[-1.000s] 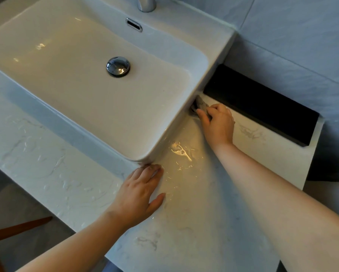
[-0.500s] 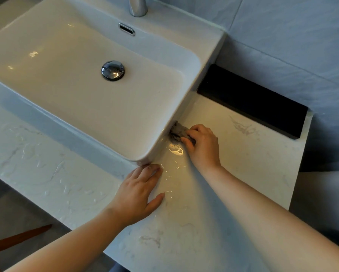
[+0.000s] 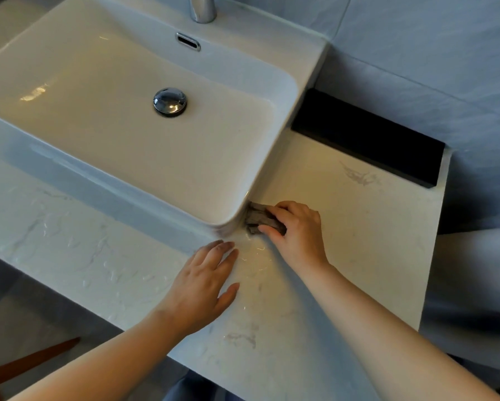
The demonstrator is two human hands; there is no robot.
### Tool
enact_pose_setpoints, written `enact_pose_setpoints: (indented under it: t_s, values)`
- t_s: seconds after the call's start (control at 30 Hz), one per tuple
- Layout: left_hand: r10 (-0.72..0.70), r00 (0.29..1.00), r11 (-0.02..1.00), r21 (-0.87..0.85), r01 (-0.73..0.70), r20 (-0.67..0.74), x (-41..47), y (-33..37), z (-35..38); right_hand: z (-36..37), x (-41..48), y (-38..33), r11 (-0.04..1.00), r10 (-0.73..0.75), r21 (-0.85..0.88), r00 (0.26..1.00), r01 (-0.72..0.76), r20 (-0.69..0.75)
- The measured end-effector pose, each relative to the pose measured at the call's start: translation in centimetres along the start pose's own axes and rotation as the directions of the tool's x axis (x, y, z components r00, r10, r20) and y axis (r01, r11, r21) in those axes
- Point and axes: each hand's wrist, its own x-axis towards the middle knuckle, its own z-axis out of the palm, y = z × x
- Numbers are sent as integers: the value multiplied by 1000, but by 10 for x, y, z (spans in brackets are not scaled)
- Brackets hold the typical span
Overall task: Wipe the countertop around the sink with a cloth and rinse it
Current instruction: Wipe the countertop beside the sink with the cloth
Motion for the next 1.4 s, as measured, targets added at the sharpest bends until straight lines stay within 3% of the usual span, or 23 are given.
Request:
enact_pose_setpoints:
  t_s: [0.2,0.43,0.6,0.67,0.87,0.93,1.1,1.4]
  values:
    - [-25,999,999,38,24,33,0,-7,5,8,-19,-15,1000,17,-4,1000,-17,12]
    - [1,999,999,36,-3,52,-1,-9,1,-7,-36,-14,988,17,151,998,-26,64]
    - [-25,998,1000,1,25,57,-1,-7,1,-46,-5,-4,960,152,260,972,-102,-180]
    - [-25,998,1000,6,25,55,-1,-6,1,-58,18,7,968,162,225,962,-112,-220]
    - [-20,999,1000,24,19,46,0,-5,1,-43,55,54,960,278,67,956,-272,-94]
    - [-21,999,999,30,20,44,0,-5,2,-33,49,56,954,300,40,947,-297,-113]
    - [-27,998,999,36,25,50,0,-4,2,-20,30,53,957,289,42,935,-287,-204]
    - [-50,997,998,43,48,57,2,1,-2,-17,-42,32,985,161,77,985,-156,-66]
